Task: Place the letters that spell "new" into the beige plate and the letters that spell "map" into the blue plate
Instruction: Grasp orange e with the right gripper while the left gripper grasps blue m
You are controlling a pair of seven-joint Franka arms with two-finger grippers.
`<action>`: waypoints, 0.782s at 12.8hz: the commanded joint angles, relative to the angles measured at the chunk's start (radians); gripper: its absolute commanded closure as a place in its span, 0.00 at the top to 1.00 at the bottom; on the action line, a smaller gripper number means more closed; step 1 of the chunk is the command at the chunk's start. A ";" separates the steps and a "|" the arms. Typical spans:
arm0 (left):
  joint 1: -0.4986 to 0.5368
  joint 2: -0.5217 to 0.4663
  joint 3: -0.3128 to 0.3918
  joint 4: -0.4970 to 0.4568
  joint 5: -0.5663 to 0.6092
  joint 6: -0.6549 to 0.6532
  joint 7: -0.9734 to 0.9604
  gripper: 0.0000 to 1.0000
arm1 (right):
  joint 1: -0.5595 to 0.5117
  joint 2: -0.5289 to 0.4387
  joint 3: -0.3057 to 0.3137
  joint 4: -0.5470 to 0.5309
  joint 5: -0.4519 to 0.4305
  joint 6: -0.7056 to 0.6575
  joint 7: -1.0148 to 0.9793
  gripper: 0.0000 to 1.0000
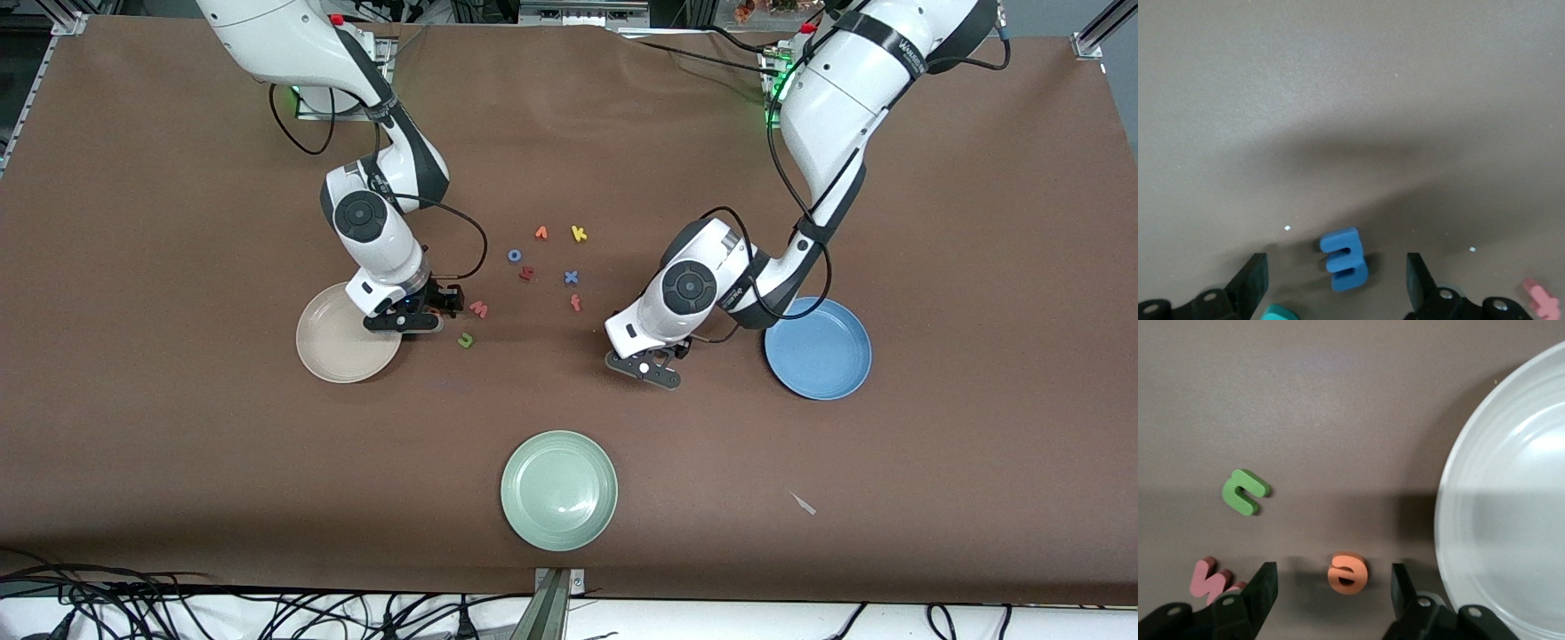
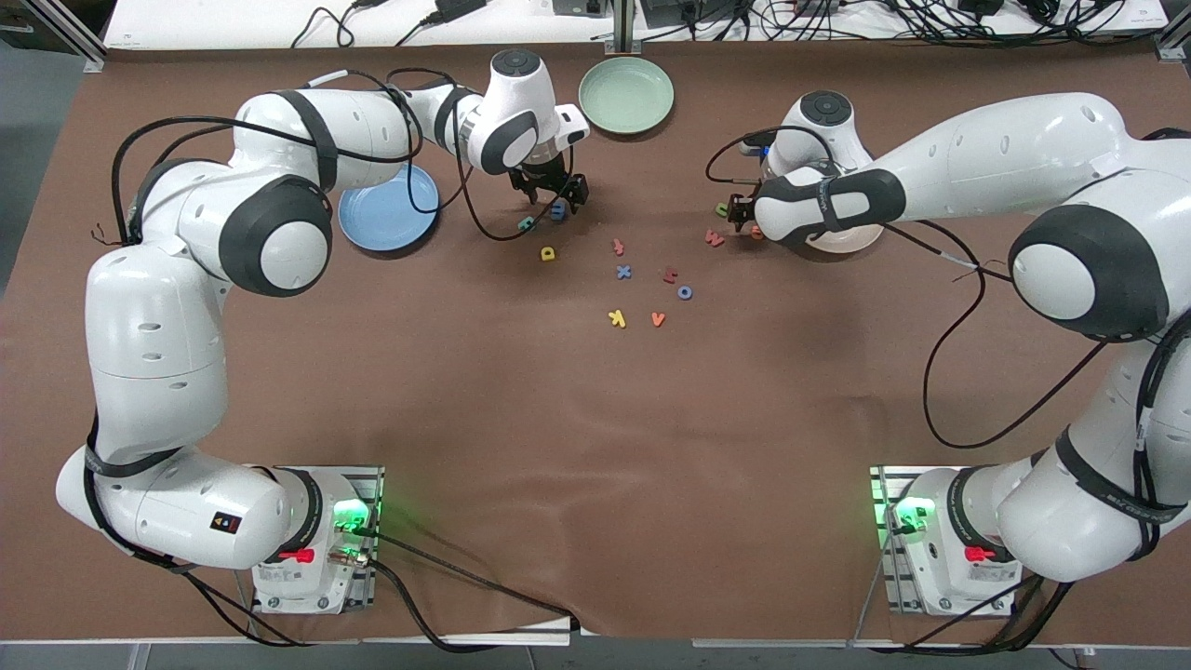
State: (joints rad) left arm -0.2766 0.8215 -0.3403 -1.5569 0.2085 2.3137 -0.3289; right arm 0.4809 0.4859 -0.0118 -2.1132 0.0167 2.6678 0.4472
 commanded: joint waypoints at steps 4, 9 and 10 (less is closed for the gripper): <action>-0.019 0.048 0.006 0.026 0.060 -0.002 -0.021 0.62 | -0.001 0.031 -0.004 -0.011 -0.006 0.049 -0.005 0.62; -0.016 0.044 0.006 0.028 0.058 -0.002 -0.022 0.29 | -0.002 0.028 -0.005 -0.011 -0.006 0.046 -0.027 0.30; -0.019 0.041 0.006 0.029 0.055 -0.002 -0.022 0.27 | -0.002 0.023 -0.010 -0.011 -0.006 0.043 -0.030 0.23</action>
State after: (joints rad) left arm -0.2870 0.8377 -0.3408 -1.5481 0.2346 2.3136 -0.3306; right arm 0.4805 0.5099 -0.0154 -2.1145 0.0154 2.6991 0.4362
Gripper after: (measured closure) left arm 0.678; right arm 0.599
